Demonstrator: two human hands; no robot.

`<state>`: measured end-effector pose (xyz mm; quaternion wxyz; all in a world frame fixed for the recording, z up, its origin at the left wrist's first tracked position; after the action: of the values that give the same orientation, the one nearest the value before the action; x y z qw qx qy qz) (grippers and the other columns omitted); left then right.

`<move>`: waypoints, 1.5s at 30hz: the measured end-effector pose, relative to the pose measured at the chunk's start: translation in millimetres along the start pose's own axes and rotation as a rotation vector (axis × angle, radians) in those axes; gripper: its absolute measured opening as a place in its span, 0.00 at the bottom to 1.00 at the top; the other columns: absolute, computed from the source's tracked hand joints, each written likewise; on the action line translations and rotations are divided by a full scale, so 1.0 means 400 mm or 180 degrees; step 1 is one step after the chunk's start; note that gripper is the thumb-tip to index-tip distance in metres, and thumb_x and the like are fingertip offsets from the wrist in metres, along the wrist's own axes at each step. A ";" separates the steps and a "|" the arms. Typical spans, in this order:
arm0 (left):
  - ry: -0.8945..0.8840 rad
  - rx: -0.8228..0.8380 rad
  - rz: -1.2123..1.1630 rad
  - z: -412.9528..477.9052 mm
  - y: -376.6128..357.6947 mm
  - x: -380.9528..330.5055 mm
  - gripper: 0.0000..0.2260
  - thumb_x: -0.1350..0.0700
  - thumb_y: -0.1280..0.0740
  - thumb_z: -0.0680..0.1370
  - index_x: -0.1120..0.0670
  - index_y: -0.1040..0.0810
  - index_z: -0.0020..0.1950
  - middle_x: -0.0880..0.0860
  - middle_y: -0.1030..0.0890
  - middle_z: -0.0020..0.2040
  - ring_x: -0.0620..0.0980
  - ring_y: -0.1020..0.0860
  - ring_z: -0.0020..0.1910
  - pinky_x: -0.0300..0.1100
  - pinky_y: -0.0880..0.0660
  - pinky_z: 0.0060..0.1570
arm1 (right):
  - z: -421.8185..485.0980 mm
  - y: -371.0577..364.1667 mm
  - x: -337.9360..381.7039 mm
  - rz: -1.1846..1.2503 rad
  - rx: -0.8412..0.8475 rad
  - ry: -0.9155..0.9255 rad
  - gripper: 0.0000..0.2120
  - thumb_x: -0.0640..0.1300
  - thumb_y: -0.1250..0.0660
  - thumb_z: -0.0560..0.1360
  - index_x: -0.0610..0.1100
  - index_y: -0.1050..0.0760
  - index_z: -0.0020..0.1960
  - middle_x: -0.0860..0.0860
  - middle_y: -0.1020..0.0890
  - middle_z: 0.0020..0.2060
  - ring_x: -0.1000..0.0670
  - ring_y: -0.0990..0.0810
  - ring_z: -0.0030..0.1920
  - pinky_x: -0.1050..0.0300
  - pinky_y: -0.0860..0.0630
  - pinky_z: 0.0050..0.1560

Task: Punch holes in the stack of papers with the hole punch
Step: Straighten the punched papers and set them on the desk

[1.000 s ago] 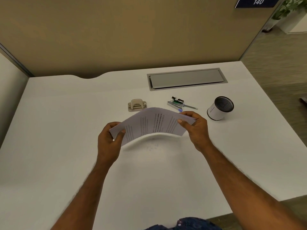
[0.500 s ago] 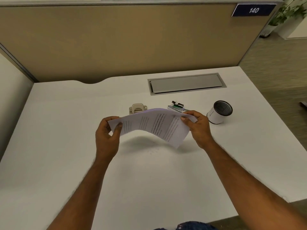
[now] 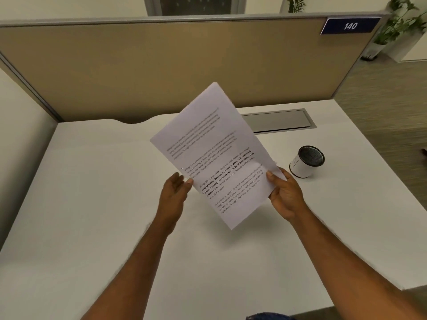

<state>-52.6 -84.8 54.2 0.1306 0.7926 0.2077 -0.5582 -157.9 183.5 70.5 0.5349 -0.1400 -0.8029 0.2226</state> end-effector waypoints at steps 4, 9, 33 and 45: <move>-0.0223 0.0255 -0.0229 -0.012 -0.061 -0.036 0.12 0.58 0.39 0.83 0.56 0.25 0.66 0.53 0.19 0.61 0.51 0.20 0.60 0.52 0.23 0.60 | -0.011 0.012 -0.050 0.0235 0.0024 -0.0242 0.13 0.35 0.37 0.77 0.41 0.25 0.61 0.44 0.17 0.56 0.47 0.18 0.54 0.52 0.19 0.55; -0.0454 0.0106 -0.0098 -0.020 -0.071 -0.060 0.12 0.60 0.42 0.84 0.56 0.24 0.65 0.52 0.17 0.58 0.50 0.17 0.55 0.47 0.19 0.51 | -0.021 0.014 -0.082 0.0257 -0.0075 -0.0316 0.13 0.35 0.37 0.77 0.40 0.25 0.60 0.44 0.17 0.55 0.47 0.17 0.53 0.54 0.19 0.52; -0.0132 0.0118 0.0296 -0.036 0.134 -0.007 0.09 0.58 0.38 0.82 0.57 0.22 0.60 0.51 0.15 0.54 0.50 0.16 0.51 0.49 0.19 0.51 | -0.041 -0.125 -0.166 -0.1953 0.0334 -0.0021 0.09 0.39 0.35 0.78 0.44 0.21 0.57 0.47 0.15 0.51 0.45 0.16 0.50 0.50 0.19 0.53; 0.0083 -0.0519 0.0641 -0.055 0.424 0.072 0.10 0.62 0.35 0.80 0.58 0.20 0.60 0.54 0.14 0.51 0.51 0.16 0.49 0.47 0.18 0.49 | -0.069 -0.288 -0.373 -0.2035 0.0505 -0.0532 0.07 0.39 0.35 0.78 0.44 0.21 0.54 0.45 0.16 0.53 0.44 0.16 0.52 0.48 0.20 0.56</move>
<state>54.5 -218.9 30.3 0.2473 0.8033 0.1735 -0.5132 -73.0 20.8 19.3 0.5192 0.1797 -0.8274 0.1161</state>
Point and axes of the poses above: each hand's wrist, its own z-axis towards the middle knuckle, its own y-axis out of the back of the hand, x = y × z, the point moved 4 cm from there along z, towards the middle knuckle
